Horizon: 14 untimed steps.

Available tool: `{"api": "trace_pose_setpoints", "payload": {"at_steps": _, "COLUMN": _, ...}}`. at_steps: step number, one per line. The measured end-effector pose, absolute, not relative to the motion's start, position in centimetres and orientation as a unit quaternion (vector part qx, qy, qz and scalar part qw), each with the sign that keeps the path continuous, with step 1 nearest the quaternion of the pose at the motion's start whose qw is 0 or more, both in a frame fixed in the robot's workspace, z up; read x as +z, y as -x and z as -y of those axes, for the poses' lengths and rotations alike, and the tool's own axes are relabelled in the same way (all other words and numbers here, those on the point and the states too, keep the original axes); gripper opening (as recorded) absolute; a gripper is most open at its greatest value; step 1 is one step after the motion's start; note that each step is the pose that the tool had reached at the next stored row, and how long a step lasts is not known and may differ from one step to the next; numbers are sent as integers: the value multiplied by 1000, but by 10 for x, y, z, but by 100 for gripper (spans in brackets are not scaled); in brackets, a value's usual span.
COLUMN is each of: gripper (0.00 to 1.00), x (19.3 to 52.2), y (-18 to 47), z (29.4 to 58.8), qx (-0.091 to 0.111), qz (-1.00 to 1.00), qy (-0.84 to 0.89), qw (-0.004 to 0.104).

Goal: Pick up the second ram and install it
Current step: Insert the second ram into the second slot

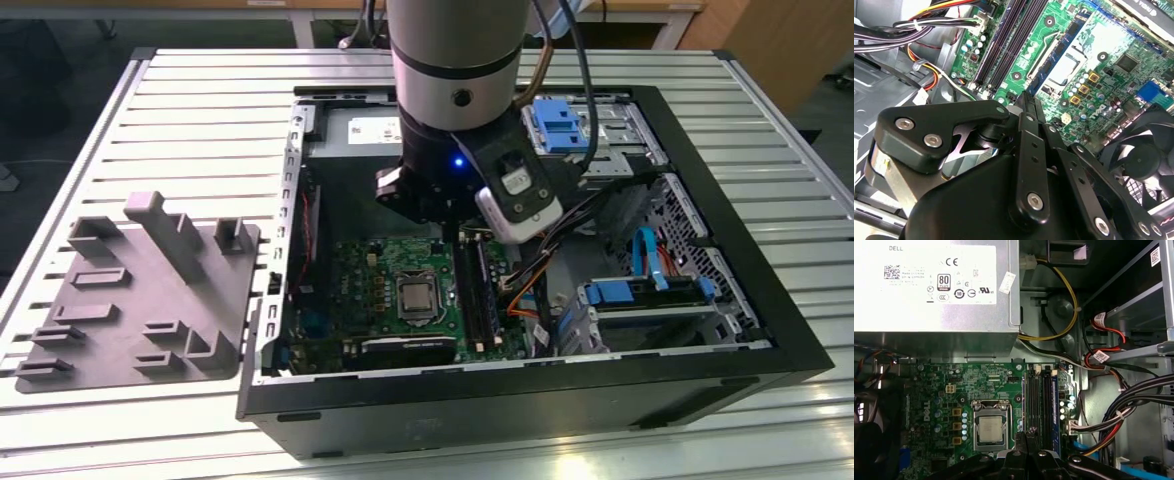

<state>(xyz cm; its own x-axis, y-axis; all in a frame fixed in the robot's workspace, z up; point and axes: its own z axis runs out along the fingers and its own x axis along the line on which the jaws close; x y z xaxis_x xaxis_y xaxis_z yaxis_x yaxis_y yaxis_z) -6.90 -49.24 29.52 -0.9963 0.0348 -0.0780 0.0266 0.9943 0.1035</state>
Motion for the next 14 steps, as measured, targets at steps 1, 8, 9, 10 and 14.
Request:
{"api": "trace_pose_setpoints", "payload": {"at_steps": 1, "gripper": 12, "x": 295, "y": 69, "z": 492, "qx": 51, "qz": -998, "qy": -15, "qw": 40}}
{"api": "trace_pose_setpoints", "payload": {"at_steps": 8, "gripper": 12, "x": 294, "y": 69, "z": 492, "qx": 52, "qz": -998, "qy": -15, "qw": 40}}
{"api": "trace_pose_setpoints", "payload": {"at_steps": 9, "gripper": 12, "x": 293, "y": 69, "z": 492, "qx": 52, "qz": -998, "qy": -15, "qw": 40}}
{"api": "trace_pose_setpoints", "payload": {"at_steps": 10, "gripper": 12, "x": 293, "y": 69, "z": 492, "qx": 52, "qz": -998, "qy": -15, "qw": 40}}
{"api": "trace_pose_setpoints", "payload": {"at_steps": 14, "gripper": 12, "x": 292, "y": 69, "z": 492, "qx": 53, "qz": -998, "qy": -15, "qw": 40}}
